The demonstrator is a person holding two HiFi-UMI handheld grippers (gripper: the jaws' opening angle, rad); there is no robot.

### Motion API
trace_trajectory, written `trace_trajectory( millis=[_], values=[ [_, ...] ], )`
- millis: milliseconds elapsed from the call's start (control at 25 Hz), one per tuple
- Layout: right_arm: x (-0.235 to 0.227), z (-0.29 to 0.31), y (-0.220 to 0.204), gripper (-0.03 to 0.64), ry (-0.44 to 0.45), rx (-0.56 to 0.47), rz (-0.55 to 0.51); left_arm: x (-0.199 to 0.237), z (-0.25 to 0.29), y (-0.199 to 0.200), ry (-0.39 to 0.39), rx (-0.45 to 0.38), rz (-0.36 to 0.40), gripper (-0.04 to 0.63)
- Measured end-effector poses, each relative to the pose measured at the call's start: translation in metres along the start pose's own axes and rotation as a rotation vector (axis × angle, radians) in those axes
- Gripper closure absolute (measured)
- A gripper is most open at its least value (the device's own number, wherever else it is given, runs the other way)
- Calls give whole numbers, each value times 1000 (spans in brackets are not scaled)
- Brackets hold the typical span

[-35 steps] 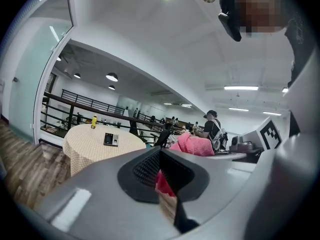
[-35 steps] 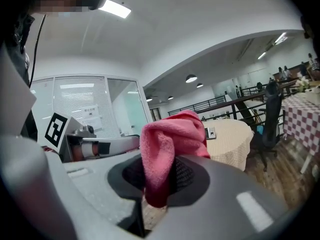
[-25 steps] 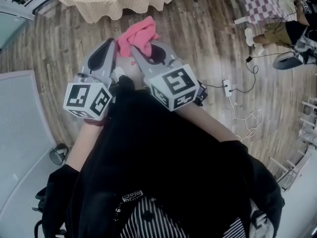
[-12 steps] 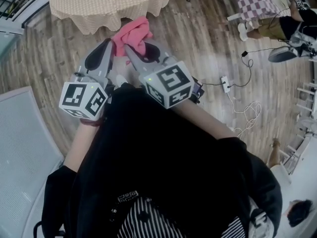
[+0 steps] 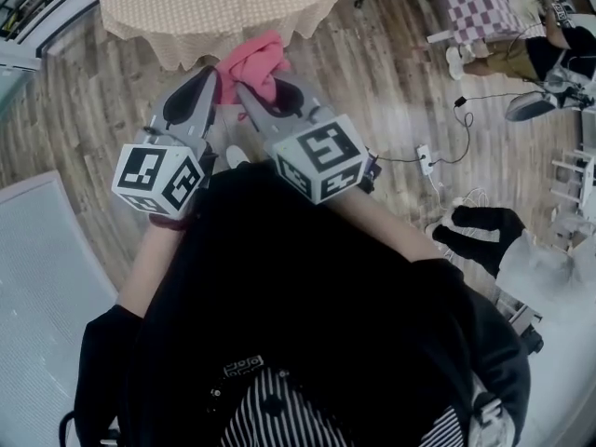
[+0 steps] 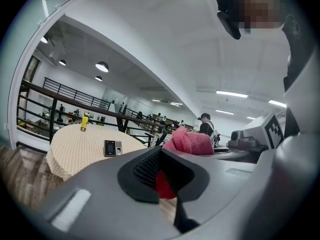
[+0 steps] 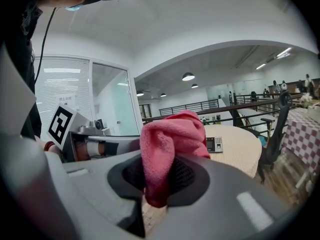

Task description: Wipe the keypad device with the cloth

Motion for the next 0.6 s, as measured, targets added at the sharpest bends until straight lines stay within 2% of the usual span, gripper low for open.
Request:
trace_trajectory(
  millis=[240,400,600],
  values=[
    [1,24,12,541,6,15,-20,19,1,1,4,-17,-13,595],
    [4,43,11,541,26,34,-28,39,-1,-1,34,-22,-29,595],
    [-14,78,21,541,62,38,-28,63,16,-2,65,-12,-25,595]
  ],
)
Point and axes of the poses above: the fingertips, and each gripper's own axes: z forward along the fingers, x to its left, y out of its top, the point moved 10 cm from there along -z, backward along the fingers, and after that the axes turned 9 degrees about z, right-handed, at the moved point
